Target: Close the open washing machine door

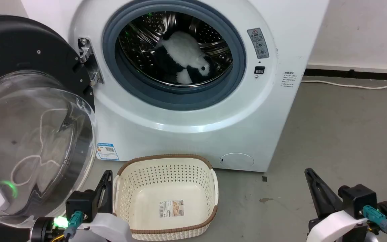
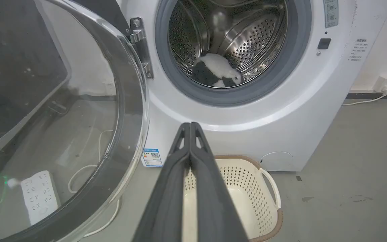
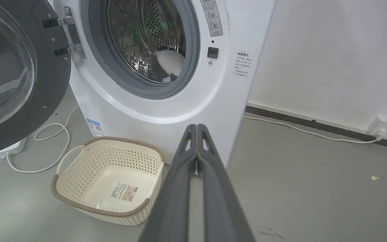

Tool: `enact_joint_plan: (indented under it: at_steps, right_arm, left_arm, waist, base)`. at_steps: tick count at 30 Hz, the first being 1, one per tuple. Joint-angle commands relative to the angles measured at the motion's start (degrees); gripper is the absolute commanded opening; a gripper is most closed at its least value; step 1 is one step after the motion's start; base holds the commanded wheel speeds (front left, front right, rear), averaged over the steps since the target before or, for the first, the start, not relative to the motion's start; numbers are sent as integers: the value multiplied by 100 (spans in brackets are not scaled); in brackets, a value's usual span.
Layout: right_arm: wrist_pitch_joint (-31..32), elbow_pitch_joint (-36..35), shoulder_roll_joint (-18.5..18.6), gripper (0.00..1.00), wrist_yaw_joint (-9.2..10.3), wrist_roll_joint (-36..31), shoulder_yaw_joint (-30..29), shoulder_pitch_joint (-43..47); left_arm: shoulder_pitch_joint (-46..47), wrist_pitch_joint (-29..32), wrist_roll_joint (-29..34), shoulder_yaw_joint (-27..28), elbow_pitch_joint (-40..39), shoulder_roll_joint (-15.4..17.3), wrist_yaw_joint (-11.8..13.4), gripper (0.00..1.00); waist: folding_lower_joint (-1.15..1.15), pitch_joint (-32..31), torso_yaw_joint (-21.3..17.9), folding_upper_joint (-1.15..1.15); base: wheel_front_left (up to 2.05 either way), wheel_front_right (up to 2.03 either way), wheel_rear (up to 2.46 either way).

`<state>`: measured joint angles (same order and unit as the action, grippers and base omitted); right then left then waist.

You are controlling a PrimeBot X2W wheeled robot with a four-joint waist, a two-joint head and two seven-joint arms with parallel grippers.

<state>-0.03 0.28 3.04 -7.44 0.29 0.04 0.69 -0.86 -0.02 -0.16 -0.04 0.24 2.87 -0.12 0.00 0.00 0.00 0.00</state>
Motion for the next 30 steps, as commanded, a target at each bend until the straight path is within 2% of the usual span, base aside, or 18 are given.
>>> enact_joint_plan:
  at_steps: [1,30]
  right_arm:
    - [3,-28,-16,0,-5,-29,-4,-69]
    - [3,-28,-16,0,-5,-29,-4,-69]
  left_arm:
    - [86,2,16,4,-24,0,12,0]
    - [86,2,16,4,-24,0,12,0]
  waist:
    - [0,0,0,0]
    - [0,0,0,0]
  base:
    - [0,0,0]
    - [0,0,0]
